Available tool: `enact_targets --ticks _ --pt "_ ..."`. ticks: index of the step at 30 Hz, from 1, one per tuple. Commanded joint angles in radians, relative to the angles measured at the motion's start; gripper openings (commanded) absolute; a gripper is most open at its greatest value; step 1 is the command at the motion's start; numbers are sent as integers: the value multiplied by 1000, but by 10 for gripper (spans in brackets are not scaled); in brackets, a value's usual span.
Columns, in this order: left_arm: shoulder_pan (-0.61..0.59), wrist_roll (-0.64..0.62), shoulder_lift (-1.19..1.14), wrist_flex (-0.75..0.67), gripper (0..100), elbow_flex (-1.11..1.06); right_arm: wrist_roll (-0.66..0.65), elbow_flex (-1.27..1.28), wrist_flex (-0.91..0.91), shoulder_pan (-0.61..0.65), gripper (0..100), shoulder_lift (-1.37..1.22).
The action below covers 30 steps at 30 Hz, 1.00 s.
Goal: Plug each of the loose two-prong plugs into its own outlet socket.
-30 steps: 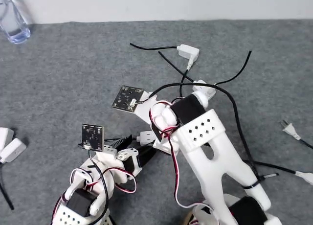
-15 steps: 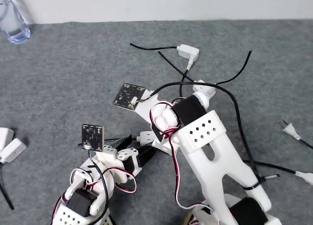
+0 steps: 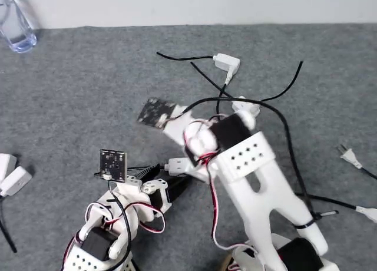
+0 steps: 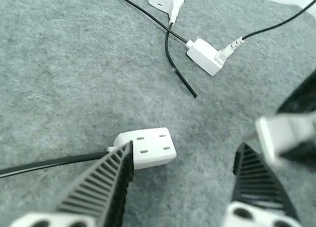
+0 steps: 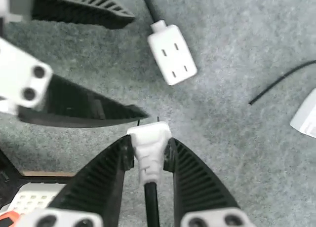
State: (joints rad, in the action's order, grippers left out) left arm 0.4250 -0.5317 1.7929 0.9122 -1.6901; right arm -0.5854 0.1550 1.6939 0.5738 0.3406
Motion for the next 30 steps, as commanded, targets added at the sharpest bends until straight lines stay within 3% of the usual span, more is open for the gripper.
enact_targets --ticks 1,8,14,30 --pt "-18 3 5 34 312 5 -57 -63 5 -61 8 27" --pt "-290 3 5 48 312 5 -75 -63 7 -67 8 19" --pt "-476 3 5 193 312 8 -115 -68 -64 -68 8 -151" --pt "-516 3 5 210 312 5 -405 -69 -298 -65 8 -443"
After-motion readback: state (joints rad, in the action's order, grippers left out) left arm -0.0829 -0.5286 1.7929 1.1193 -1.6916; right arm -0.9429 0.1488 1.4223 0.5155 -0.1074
